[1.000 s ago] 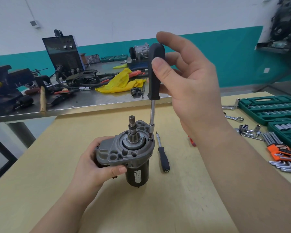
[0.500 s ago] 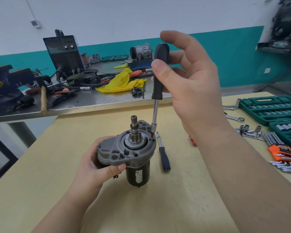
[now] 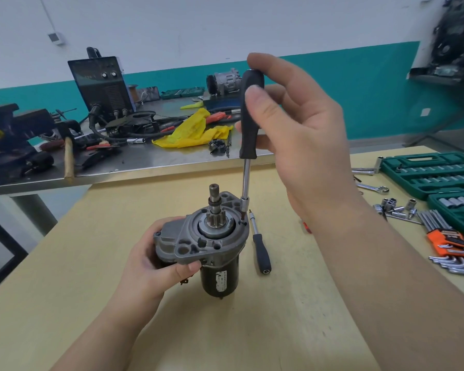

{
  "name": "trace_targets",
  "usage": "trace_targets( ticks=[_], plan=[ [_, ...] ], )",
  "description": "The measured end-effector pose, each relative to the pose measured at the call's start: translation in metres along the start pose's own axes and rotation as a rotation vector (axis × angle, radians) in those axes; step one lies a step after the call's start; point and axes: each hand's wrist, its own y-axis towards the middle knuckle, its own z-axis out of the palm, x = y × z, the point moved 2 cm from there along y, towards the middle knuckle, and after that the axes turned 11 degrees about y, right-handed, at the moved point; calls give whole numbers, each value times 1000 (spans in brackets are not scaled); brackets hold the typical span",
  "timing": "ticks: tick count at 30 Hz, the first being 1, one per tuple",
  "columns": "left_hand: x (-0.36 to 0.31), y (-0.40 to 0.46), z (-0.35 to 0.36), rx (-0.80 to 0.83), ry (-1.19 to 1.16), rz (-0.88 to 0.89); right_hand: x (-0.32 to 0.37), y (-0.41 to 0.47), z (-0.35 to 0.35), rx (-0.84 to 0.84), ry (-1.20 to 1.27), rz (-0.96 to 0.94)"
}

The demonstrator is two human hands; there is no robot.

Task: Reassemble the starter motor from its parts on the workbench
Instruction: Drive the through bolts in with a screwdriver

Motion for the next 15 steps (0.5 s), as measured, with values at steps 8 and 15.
trace_targets(
  ticks=[8,15],
  plan=[
    [2,1,0,12,-21,13,0,0,0,-2,-14,5],
    [1,1,1,17,-24,8,-5,0,-2,-25,68,50]
  ],
)
